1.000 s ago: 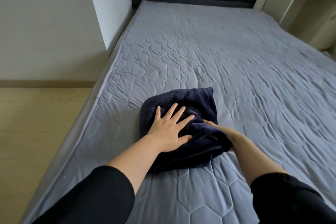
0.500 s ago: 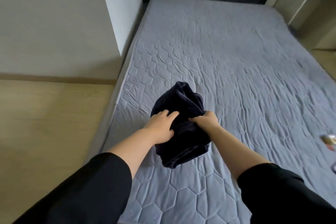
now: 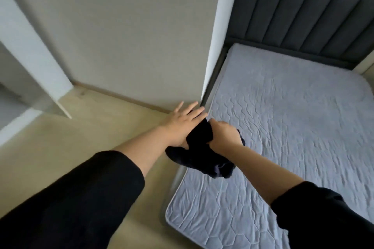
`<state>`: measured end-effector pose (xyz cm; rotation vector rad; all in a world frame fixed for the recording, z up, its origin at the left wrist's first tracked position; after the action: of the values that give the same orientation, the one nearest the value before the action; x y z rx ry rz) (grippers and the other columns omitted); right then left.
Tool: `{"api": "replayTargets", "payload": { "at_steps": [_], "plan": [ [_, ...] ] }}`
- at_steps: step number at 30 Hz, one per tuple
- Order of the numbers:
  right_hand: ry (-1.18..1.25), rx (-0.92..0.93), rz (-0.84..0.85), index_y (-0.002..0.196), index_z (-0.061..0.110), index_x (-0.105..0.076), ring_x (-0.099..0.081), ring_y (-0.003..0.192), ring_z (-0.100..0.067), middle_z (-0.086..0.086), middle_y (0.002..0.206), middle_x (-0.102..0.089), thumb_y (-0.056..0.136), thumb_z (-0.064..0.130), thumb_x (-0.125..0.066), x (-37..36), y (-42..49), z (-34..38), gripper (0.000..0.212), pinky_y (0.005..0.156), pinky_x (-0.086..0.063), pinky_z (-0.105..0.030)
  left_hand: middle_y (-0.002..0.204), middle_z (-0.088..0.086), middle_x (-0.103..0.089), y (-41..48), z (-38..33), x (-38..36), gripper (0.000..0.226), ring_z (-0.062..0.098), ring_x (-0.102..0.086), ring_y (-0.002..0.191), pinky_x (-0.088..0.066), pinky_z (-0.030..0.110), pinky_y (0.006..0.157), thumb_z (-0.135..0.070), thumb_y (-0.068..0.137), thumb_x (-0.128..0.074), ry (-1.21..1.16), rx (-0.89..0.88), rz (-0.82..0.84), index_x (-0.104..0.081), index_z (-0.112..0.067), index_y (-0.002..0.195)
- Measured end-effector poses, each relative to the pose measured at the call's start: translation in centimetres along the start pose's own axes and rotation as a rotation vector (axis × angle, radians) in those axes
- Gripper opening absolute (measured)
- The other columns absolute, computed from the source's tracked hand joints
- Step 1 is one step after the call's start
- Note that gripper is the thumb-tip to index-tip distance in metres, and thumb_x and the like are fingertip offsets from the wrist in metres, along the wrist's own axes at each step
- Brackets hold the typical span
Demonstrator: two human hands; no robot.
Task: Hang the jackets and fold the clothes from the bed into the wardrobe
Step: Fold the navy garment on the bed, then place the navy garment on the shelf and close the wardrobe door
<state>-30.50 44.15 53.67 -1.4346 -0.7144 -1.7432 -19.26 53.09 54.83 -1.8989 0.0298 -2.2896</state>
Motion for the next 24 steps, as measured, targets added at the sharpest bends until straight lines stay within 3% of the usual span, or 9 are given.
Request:
{"api": "replayTargets", "payload": {
  "at_steps": [3,5,8,10,12,15,19,21,24],
  "plan": [
    [-0.110,0.235,-0.069,0.123,0.016,-0.047,-0.059,0.097,-0.033,-0.008,0.102,-0.063,0.076,0.019,-0.059,3.1,3.0,9.3,0.049,0.074,-0.043,-0.036,0.157,0.006,-0.013,-5.0,6.9,2.1,0.115,0.023,-0.002,0.147,-0.007,0.055,0.114,-0.054,0.066,-0.071,0.033,0.052,0.092,-0.006,-0.013,0.151],
    [-0.135,0.373,-0.089,0.120,0.016,-0.049,-0.057,0.098,-0.031,-0.007,0.102,-0.063,0.074,0.019,-0.059,4.8,4.9,14.7,0.047,0.075,-0.040,-0.034,0.140,0.009,-0.038,-8.3,11.5,3.4,0.098,0.027,-0.033,0.134,-0.024,0.051,0.109,-0.040,0.069,-0.069,-0.061,0.162,0.112,-0.017,-0.018,0.148],
    [-0.164,0.539,-0.096,0.109,0.014,-0.051,-0.055,0.096,-0.029,-0.007,0.100,-0.062,0.076,0.018,-0.059,7.0,8.1,22.0,0.034,0.074,-0.037,-0.033,0.112,0.006,-0.056,-12.6,18.1,5.2,0.057,0.029,-0.058,0.103,-0.044,0.038,0.082,-0.025,0.074,-0.060,-0.136,0.298,0.025,-0.040,-0.019,0.127],
    [-0.187,0.624,-0.102,0.110,0.013,-0.050,-0.055,0.097,-0.029,-0.007,0.101,-0.062,0.078,0.020,-0.058,7.9,10.3,27.1,0.033,0.077,-0.040,-0.035,0.103,0.004,-0.059,-15.4,22.7,5.8,0.036,0.029,-0.061,0.092,-0.041,0.033,0.064,-0.023,0.076,-0.057,-0.102,0.379,-0.059,-0.046,-0.018,0.110],
    [-0.176,0.658,-0.102,0.115,0.014,-0.048,-0.056,0.096,-0.028,-0.006,0.103,-0.061,0.081,0.024,-0.059,8.3,12.6,31.9,0.037,0.077,-0.041,-0.035,0.093,0.001,-0.059,-18.3,27.4,6.0,0.023,0.026,-0.059,0.082,-0.032,0.029,0.056,-0.025,0.075,-0.056,-0.032,0.451,-0.095,-0.044,-0.021,0.095],
    [-0.104,0.735,-0.087,0.124,0.020,-0.042,-0.055,0.100,-0.026,-0.002,0.109,-0.060,0.082,0.042,-0.059,7.9,16.3,39.7,0.051,0.081,-0.043,-0.035,0.073,-0.007,-0.047,-23.1,34.9,5.8,0.021,0.018,-0.048,0.064,-0.023,0.027,0.048,-0.027,0.074,-0.056,-0.007,0.599,-0.082,-0.036,-0.025,0.080],
    [-0.102,0.831,0.013,0.145,0.027,-0.018,-0.043,0.123,-0.026,-0.001,0.135,-0.045,0.055,0.069,-0.071,6.6,23.0,51.1,0.113,0.103,-0.034,-0.041,0.067,-0.009,-0.044,-29.2,46.5,5.8,0.014,0.014,-0.043,0.058,-0.024,0.026,0.049,-0.030,0.074,-0.054,0.034,0.783,-0.076,-0.041,-0.026,0.076],
    [-0.145,0.891,0.036,0.150,0.028,0.000,-0.038,0.129,-0.028,-0.003,0.142,-0.038,0.053,0.064,-0.074,6.1,26.8,57.5,0.126,0.109,-0.030,-0.045,0.069,-0.008,-0.047,-32.1,52.6,5.9,0.012,0.017,-0.048,0.064,-0.028,0.027,0.052,-0.031,0.075,-0.055,0.055,0.844,-0.060,-0.046,-0.024,0.078],
    [-0.137,1.012,-0.017,0.150,0.027,0.002,-0.044,0.122,-0.028,-0.007,0.134,-0.044,0.069,0.039,-0.070,6.3,32.2,67.7,0.108,0.105,-0.036,-0.043,0.071,-0.006,-0.053,-36.9,61.4,6.5,0.011,0.017,-0.050,0.062,-0.032,0.027,0.051,-0.029,0.074,-0.057,0.066,0.936,-0.028,-0.051,-0.022,0.080]
  ]
}}
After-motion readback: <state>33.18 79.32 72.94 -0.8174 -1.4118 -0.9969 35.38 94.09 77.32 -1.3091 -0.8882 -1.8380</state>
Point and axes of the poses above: each hand's wrist, its own y-axis towards the middle knuckle, its own x-axis out of the back of the hand, z = x × y, the point moved 4 cm from there along y, towards the middle knuckle
